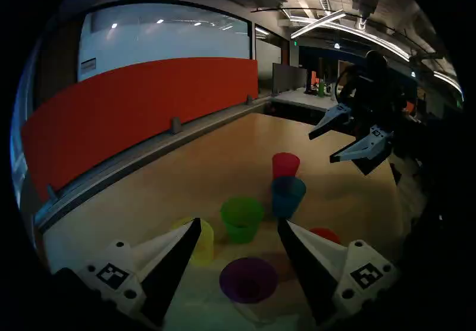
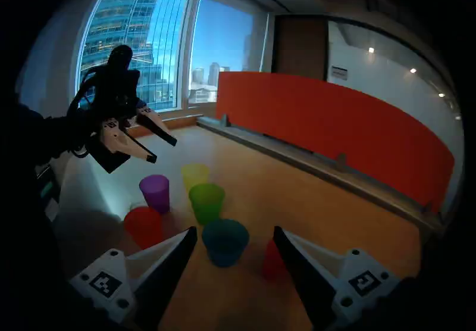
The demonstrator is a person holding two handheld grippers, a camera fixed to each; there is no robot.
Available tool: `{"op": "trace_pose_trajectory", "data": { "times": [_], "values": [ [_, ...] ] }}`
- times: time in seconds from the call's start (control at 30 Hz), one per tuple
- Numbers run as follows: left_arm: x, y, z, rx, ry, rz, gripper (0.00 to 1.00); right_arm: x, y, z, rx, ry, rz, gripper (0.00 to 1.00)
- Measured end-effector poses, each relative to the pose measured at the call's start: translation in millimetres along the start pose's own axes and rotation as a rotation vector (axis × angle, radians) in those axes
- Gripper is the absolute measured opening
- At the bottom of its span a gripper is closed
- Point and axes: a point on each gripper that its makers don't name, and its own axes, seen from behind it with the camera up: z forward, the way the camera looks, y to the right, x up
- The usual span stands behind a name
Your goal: Pour water
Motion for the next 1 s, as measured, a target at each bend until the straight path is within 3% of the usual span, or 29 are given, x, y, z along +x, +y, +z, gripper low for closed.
{"op": "trace_pose_trajectory", "data": {
  "times": [1.0],
  "values": [
    [-31.5, 14.2, 57.3, -0.066, -0.204, 0.075, 0.96, -33.3, -14.4, 43.9, 0.049, -0.044, -0.007, 1.0]
  ]
}}
